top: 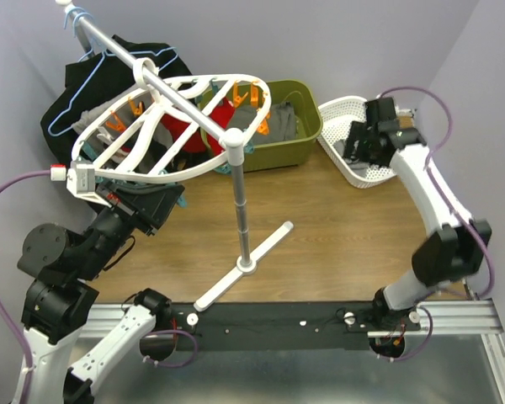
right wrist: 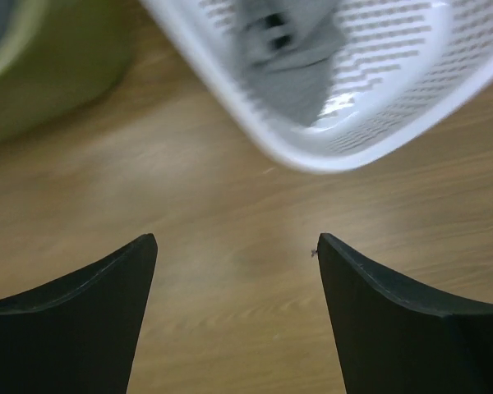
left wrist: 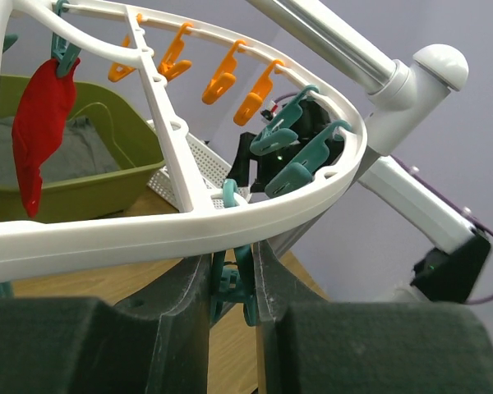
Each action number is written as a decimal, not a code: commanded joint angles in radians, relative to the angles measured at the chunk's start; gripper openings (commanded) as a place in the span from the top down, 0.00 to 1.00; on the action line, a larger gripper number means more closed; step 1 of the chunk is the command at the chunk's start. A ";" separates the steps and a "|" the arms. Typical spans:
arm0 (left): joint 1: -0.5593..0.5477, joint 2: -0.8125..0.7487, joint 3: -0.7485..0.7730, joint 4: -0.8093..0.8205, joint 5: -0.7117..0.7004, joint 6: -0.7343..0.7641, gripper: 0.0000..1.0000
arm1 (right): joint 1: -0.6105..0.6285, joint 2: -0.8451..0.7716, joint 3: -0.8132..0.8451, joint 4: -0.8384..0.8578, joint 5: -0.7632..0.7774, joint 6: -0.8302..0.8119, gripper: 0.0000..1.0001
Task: Remove the socks clipped to the hanger
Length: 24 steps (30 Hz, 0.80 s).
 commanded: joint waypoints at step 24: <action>-0.003 -0.014 0.013 -0.001 -0.028 -0.021 1.00 | 1.523 -0.132 -0.316 0.493 0.328 0.247 0.11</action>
